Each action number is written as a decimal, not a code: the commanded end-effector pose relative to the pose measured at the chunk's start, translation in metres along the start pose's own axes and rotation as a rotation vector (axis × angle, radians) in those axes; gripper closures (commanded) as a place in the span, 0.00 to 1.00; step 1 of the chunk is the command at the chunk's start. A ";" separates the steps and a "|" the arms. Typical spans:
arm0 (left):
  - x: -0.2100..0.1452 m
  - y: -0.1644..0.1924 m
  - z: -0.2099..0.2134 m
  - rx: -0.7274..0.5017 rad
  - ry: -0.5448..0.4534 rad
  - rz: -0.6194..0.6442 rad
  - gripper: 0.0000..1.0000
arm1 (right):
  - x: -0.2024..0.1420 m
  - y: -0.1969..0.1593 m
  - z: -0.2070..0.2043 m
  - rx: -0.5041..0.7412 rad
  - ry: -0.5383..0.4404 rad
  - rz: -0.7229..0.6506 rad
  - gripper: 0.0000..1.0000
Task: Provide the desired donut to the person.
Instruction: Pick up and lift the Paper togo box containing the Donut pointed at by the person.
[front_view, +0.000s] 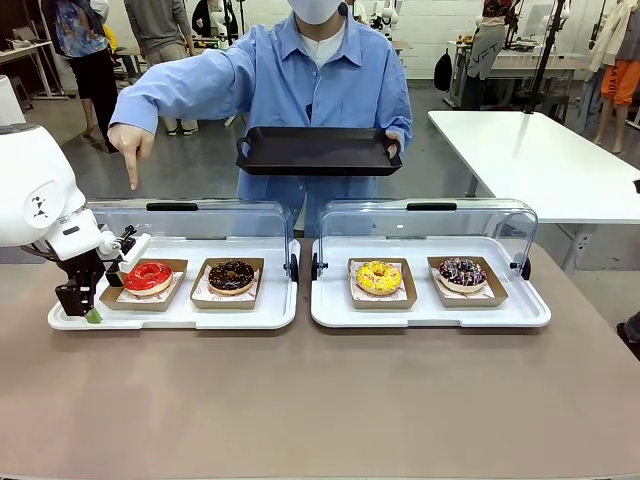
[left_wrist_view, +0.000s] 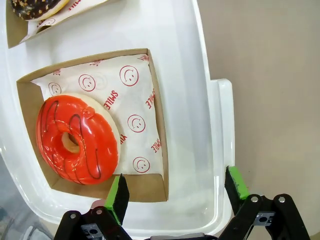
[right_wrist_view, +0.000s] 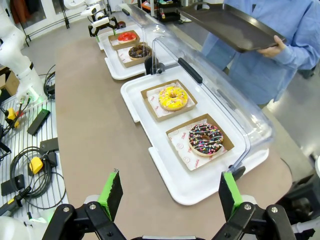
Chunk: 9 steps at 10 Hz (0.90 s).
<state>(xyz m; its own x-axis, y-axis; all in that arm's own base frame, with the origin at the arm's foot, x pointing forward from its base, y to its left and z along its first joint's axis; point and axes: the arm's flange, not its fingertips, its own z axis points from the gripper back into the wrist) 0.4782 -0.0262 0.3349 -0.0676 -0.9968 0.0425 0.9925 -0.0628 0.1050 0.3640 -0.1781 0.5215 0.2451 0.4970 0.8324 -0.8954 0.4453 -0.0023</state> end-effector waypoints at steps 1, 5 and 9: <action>-0.001 0.005 -0.003 0.012 0.036 0.014 0.00 | -0.001 -0.001 -0.001 0.004 -0.015 0.001 0.00; -0.002 0.006 -0.008 0.012 0.030 0.008 0.28 | -0.001 -0.001 -0.001 0.004 -0.015 0.001 0.00; -0.003 0.007 -0.009 0.027 0.022 -0.005 1.00 | -0.001 -0.001 -0.001 0.004 -0.015 0.001 0.00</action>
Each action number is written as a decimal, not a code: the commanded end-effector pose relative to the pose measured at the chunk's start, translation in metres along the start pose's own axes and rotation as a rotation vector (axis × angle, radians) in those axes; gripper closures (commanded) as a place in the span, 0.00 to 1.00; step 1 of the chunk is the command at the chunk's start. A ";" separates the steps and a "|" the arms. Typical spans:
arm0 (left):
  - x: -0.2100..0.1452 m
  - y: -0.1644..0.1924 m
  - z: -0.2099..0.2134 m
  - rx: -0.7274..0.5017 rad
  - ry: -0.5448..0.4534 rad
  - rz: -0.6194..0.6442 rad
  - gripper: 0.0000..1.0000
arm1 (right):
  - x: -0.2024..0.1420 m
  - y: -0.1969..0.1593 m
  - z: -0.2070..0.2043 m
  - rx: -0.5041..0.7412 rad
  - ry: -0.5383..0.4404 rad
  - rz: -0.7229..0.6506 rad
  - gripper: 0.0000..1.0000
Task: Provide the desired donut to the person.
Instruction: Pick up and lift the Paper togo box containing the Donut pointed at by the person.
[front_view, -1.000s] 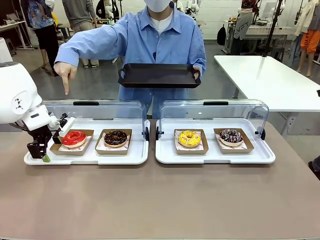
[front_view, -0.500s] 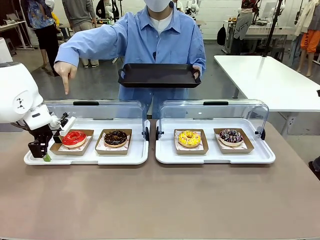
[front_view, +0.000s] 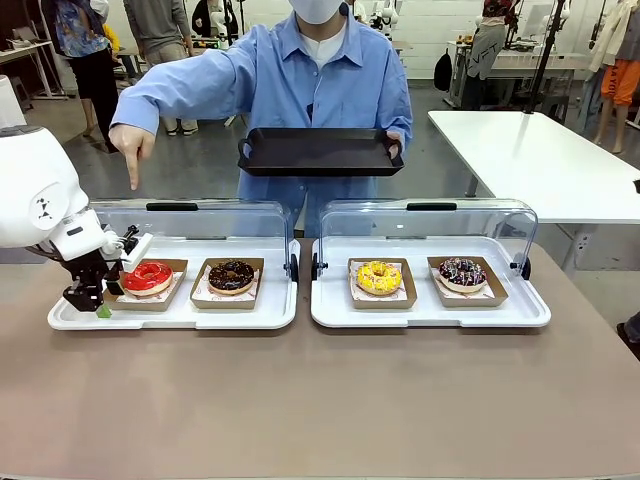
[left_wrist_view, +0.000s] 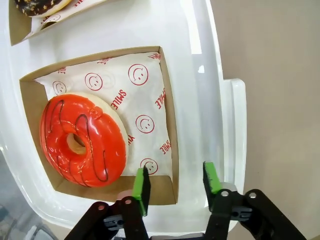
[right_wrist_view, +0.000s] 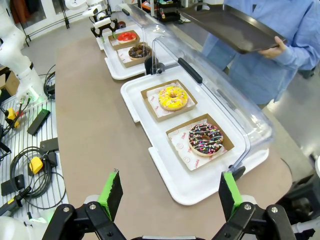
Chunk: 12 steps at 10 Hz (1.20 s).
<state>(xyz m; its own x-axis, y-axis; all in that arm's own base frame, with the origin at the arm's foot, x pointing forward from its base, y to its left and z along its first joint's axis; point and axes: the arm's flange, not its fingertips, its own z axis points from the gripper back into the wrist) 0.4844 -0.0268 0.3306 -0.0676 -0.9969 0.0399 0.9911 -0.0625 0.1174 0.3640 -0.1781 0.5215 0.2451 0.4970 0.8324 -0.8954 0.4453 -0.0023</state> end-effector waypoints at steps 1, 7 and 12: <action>-0.003 0.001 -0.004 0.011 0.018 -0.006 1.00 | -0.001 -0.001 -0.001 0.004 -0.015 0.001 0.00; -0.005 0.000 -0.003 0.010 0.017 -0.015 1.00 | -0.001 -0.001 -0.001 0.004 -0.015 0.001 0.00; 0.000 -0.021 0.028 0.006 0.043 -0.100 1.00 | -0.001 -0.001 -0.001 0.004 -0.015 0.001 0.00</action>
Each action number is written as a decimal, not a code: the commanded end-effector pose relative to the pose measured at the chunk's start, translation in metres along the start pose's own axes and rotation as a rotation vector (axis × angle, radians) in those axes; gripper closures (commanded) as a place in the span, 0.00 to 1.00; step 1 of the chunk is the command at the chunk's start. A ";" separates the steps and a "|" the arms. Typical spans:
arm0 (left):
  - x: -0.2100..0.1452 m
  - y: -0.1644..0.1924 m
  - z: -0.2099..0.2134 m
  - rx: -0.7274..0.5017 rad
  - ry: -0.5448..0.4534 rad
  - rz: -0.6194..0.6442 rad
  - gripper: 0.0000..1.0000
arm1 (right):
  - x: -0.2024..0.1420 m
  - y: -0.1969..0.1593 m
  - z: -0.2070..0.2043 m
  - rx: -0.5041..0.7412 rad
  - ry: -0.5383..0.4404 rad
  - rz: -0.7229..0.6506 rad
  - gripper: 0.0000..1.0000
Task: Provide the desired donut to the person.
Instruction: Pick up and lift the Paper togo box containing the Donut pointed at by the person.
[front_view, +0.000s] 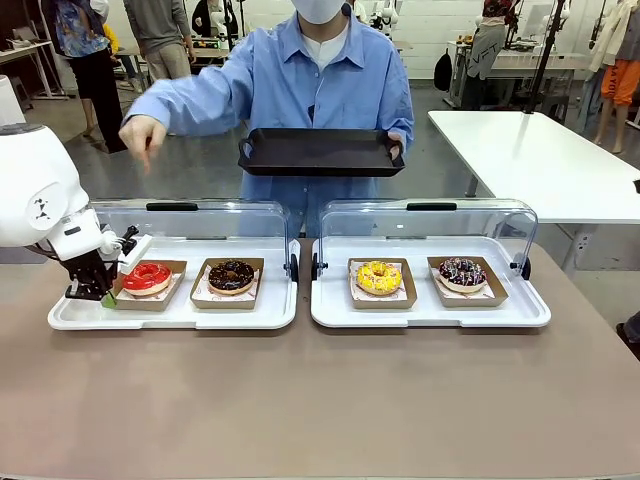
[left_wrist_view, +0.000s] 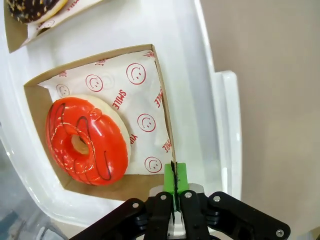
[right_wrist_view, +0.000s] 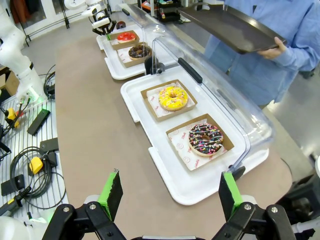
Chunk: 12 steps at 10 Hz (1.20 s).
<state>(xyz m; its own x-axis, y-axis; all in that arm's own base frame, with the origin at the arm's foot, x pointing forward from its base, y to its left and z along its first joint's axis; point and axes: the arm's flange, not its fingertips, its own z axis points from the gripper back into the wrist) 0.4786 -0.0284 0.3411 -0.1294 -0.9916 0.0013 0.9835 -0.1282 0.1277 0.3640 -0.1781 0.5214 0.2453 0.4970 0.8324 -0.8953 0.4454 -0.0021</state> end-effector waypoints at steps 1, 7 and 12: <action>-0.002 -0.030 0.042 0.007 0.001 -0.032 1.00 | -0.001 -0.001 -0.001 0.004 -0.015 0.001 0.00; 0.015 -0.109 0.178 0.020 0.003 -0.060 1.00 | -0.001 -0.001 -0.001 0.004 -0.015 0.001 0.00; 0.026 -0.114 0.227 0.120 0.019 -0.069 1.00 | -0.001 -0.001 -0.001 0.004 -0.015 0.001 0.00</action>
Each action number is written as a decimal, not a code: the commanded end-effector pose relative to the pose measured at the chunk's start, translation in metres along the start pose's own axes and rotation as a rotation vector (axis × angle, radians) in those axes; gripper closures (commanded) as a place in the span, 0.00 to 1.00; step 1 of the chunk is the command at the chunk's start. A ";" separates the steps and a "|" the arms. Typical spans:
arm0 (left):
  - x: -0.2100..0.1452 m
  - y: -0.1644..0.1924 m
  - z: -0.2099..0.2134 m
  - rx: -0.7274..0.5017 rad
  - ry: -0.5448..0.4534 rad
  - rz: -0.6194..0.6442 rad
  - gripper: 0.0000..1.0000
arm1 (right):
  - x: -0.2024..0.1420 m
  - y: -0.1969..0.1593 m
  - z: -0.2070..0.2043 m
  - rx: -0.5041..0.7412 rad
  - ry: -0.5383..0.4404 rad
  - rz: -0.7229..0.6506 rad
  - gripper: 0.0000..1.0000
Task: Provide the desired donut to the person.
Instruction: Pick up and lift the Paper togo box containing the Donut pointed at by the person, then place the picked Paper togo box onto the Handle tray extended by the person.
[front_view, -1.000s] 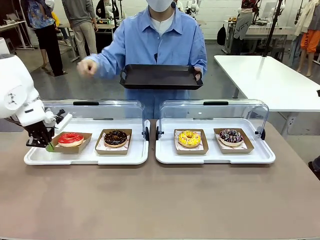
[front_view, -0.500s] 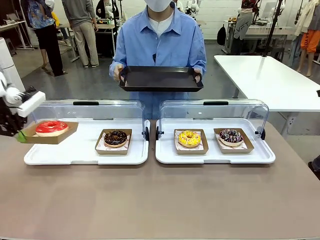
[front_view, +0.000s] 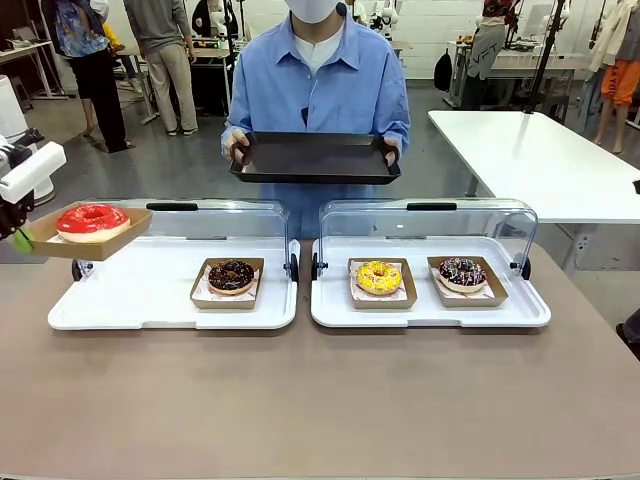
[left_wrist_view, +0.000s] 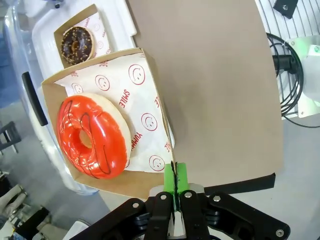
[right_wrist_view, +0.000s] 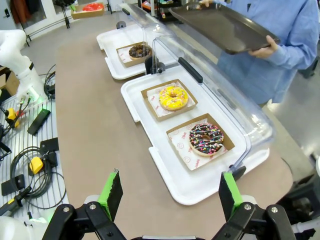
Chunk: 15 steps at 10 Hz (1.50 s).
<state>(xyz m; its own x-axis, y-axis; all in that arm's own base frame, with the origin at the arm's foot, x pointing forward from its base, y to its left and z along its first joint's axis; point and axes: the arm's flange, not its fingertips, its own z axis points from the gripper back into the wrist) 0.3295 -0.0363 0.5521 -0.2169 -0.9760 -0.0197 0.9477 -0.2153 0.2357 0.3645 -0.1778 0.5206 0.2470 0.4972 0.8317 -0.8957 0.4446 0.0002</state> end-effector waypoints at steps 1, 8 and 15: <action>-0.002 0.006 -0.003 0.002 0.010 0.026 1.00 | 0.000 -0.001 0.000 0.002 -0.016 0.002 0.00; -0.001 0.001 0.001 0.001 -0.004 0.004 1.00 | 0.000 -0.001 0.000 0.002 -0.016 0.002 0.00; -0.001 0.001 0.001 0.001 -0.004 0.004 1.00 | 0.000 -0.001 0.000 0.002 -0.016 0.002 0.00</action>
<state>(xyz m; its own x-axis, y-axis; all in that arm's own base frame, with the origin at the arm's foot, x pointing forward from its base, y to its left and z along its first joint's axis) 0.3328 -0.0356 0.5501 -0.2230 -0.9748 -0.0034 0.9464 -0.2173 0.2390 0.3645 -0.1779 0.5205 0.2472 0.4971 0.8317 -0.8957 0.4447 0.0004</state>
